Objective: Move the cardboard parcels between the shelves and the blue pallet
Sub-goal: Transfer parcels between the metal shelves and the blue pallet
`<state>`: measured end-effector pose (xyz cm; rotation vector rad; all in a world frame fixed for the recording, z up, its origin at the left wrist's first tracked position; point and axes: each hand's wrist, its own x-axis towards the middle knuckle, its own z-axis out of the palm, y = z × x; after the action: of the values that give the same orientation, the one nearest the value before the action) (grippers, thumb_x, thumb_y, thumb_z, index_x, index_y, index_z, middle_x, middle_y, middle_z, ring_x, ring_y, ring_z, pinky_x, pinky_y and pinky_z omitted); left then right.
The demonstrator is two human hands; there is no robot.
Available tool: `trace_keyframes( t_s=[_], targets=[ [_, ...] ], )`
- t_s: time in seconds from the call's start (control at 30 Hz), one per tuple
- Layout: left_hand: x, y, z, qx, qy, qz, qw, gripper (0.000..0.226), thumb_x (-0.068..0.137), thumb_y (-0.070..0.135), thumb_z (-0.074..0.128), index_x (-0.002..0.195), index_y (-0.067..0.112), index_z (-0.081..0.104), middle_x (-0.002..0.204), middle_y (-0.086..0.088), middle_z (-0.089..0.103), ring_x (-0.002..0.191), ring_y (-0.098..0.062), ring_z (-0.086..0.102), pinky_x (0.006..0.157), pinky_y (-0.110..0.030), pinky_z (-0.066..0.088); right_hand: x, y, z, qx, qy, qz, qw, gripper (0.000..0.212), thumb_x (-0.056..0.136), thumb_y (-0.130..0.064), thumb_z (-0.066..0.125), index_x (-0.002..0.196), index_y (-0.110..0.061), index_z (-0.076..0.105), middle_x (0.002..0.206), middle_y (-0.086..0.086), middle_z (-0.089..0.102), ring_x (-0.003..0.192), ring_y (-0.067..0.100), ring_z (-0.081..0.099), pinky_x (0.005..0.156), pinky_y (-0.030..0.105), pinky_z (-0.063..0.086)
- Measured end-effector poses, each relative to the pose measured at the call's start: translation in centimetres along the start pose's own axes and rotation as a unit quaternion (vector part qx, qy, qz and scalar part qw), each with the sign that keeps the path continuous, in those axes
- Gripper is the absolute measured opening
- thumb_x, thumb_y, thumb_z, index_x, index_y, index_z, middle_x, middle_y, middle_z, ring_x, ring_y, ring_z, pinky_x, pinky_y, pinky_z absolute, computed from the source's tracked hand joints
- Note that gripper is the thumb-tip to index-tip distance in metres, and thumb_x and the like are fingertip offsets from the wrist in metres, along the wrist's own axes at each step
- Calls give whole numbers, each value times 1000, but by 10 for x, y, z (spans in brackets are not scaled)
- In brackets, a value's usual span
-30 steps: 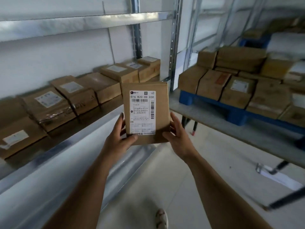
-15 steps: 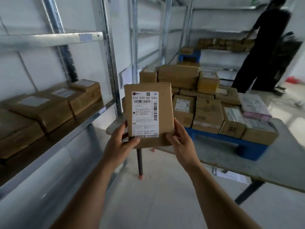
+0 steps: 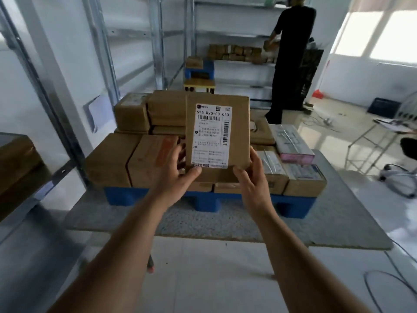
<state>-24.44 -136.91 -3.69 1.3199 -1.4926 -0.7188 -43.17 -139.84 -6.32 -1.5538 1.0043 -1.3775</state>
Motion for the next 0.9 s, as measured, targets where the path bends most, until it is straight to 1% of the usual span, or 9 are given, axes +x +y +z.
trace_keyframes(
  t_s=[0.1,0.3,0.43,0.5,0.6,0.67,0.73,0.83,0.9],
  targets=[
    [33,1,31,38,-19,16,999,57,89,29,61,139,27,33,137,10,44,122,-7,45,97,-30,44,18,9,-31,-17,38,7,999,63,88,-31,54,146,-28,29,128,-12,55,114,-4,53,86,15,47],
    [91,3,102,100,-37,39,994,59,91,39,56,143,25,32,123,17,45,106,-1,44,72,-7,31,61,41,-96,-57,83,39,994,61,86,-32,53,144,-34,34,128,-9,57,117,6,52,95,33,46],
    [133,5,151,109,-55,-3,992,67,91,43,54,147,27,21,148,4,35,106,3,31,87,-17,25,102,67,-142,-85,88,60,991,54,93,-25,54,143,-32,35,127,-7,58,116,11,54,100,44,45],
    [154,7,175,93,-66,-21,993,68,91,41,55,147,24,21,146,2,38,107,3,34,88,-19,28,124,80,-165,-93,88,75,989,52,93,-26,54,142,-30,37,120,-11,61,108,3,58,95,40,49],
    [185,7,207,98,-61,-20,993,60,90,37,58,140,16,32,132,2,51,103,-1,49,71,-4,35,155,95,-196,-109,104,88,985,49,92,-27,55,139,-31,41,107,-22,63,88,-13,60,71,14,50],
    [204,7,225,111,-62,-29,991,58,90,37,58,138,16,34,128,0,54,92,1,49,59,-2,36,173,103,-213,-108,102,109,983,50,91,-31,56,138,-33,41,103,-21,63,88,-7,62,68,18,53],
    [220,7,239,121,-69,-43,989,60,91,41,55,140,18,31,132,-1,52,97,-4,50,66,-7,37,191,109,-226,-101,90,125,983,50,91,-34,55,139,-34,40,111,-12,63,94,5,63,72,32,56],
    [243,3,249,142,-62,-47,987,62,92,45,50,144,20,27,142,-3,44,124,-18,47,92,-27,42,221,111,-235,-132,61,107,984,46,94,-36,52,138,-30,40,115,-7,62,97,8,61,80,34,54],
    [256,3,249,180,-46,-47,981,60,93,47,46,144,21,28,142,-3,44,128,-22,44,93,-31,40,239,110,-234,-123,36,105,986,43,95,-34,50,137,-28,40,116,-5,61,97,7,60,76,27,53]
  ],
)
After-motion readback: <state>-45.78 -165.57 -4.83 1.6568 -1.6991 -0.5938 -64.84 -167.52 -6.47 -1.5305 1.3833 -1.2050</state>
